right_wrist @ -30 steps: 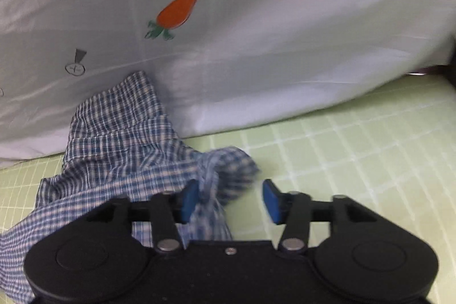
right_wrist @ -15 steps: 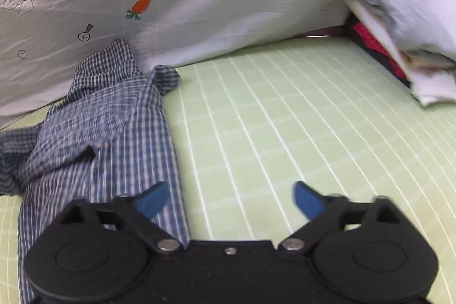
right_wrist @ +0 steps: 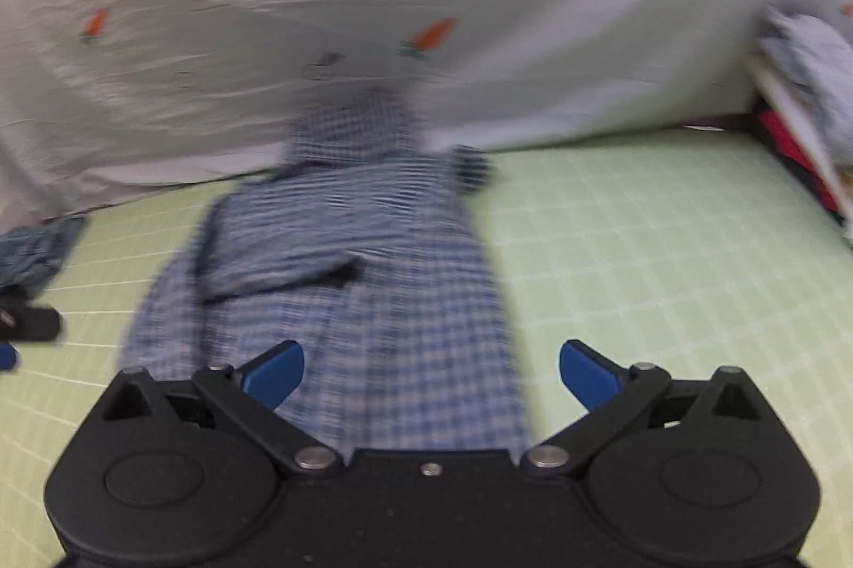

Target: Fold clothes

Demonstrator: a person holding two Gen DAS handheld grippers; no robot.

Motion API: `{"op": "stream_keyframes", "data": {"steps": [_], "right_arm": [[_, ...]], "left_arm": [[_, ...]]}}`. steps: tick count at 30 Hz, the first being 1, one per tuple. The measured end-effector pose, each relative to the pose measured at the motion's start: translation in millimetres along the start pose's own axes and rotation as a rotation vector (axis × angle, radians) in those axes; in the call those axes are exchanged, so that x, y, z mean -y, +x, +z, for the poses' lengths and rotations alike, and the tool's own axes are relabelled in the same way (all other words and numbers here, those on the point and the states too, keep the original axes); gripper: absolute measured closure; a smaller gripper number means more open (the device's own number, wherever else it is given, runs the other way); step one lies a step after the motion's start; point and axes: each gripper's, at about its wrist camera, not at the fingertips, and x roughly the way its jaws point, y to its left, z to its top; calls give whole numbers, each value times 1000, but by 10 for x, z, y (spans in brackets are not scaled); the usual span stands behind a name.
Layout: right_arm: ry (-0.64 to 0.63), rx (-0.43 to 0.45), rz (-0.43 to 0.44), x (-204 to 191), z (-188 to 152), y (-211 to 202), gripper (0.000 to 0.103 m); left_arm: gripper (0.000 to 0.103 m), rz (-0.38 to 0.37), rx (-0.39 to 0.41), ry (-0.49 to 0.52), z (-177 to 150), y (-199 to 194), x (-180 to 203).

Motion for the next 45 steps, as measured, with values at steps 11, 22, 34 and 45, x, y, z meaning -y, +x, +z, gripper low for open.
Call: {"op": "stream_keyframes", "data": {"steps": [11, 22, 34, 45], "right_arm": [[-147, -117, 74, -881, 189, 484, 1], [-243, -248, 205, -1444, 71, 931, 26], [-192, -269, 321, -1379, -18, 778, 99], [13, -106, 378, -894, -218, -292, 100]], "left_arm": [[6, 84, -79, -95, -66, 341, -559], [6, 135, -126, -73, 4, 690, -844], [6, 118, -95, -2, 6, 494, -731], [6, 47, -10, 79, -372, -325, -271]]}}
